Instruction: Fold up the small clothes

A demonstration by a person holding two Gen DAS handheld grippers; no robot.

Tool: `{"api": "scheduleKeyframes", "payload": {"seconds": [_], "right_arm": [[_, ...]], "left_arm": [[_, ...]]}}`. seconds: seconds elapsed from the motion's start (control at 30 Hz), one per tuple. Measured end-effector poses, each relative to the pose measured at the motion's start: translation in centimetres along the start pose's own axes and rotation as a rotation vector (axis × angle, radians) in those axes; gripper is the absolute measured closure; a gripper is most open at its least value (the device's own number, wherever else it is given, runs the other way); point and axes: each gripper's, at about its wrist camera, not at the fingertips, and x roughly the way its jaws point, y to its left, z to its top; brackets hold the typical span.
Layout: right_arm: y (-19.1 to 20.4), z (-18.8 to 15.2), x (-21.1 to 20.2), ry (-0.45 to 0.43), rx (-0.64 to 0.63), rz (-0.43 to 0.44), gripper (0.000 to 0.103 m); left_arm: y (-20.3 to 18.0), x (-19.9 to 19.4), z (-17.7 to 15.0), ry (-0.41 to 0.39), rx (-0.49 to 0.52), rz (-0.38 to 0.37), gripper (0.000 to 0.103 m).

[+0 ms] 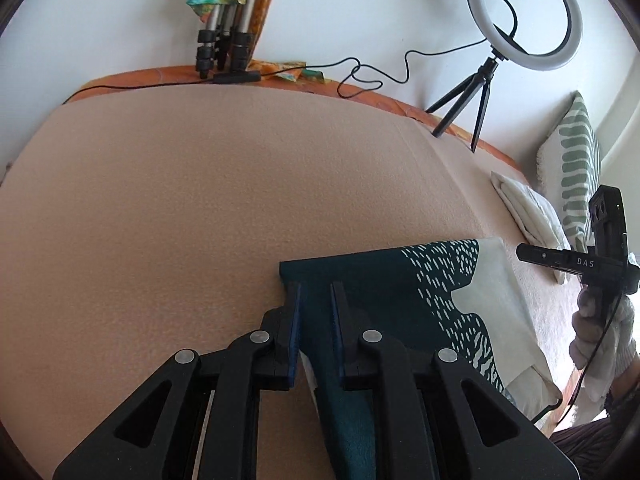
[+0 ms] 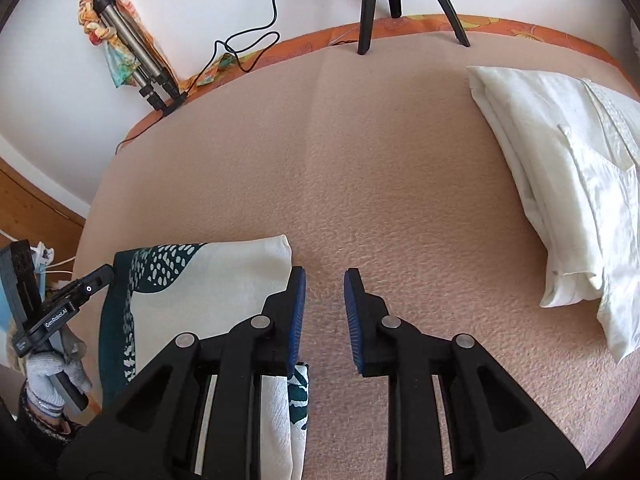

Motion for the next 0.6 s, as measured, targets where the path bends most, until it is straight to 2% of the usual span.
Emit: {"api": "scheduleKeyframes", "payload": {"seconds": [0.03,0.07,0.1,0.13,0.17,0.23,0.37,0.57,0.6], "right_arm": [[0.0,0.0,-0.5,-0.006,-0.004,0.01,0.074],[0.0,-0.1,-0.9,-0.01,-0.01,0.023,0.061],[0.1,-0.1,-1.1,-0.007,-0.014,0.047,0.049],[0.1,-0.3,-1.2,0.004,-0.014,0.083,0.045],[-0.1,-0.5,-1.2,0.024,-0.014,0.124,0.041],[-0.3,-0.9,-0.9,0.057,-0.011,0.174,0.04],[-0.9,-1.5,0.4,0.103,0.024,0.223,0.04],[-2.7,-2.1,0.9,0.129,0.102,0.289,0.04],[-2.9,-2.1,1.1,0.131,0.114,0.297,0.04]], "left_arm": [[0.3,-0.7,-0.2,-0.009,-0.011,-0.014,0.086],[0.6,-1.4,-0.4,-0.013,-0.029,-0.032,0.081],[0.9,-1.9,-0.7,-0.013,-0.056,-0.052,0.069],[1.3,-2.5,-1.2,-0.013,-0.09,-0.082,0.058],[1.6,-3.1,-1.8,-0.008,-0.123,-0.117,0.056],[1.9,-3.6,-2.6,0.023,-0.193,-0.179,0.055],[2.8,-4.3,-5.8,0.111,-0.349,-0.284,0.054],[3.6,-5.3,-11.2,0.195,-0.514,-0.374,0.054],[3.9,-5.4,-11.9,0.186,-0.542,-0.407,0.054]]}}
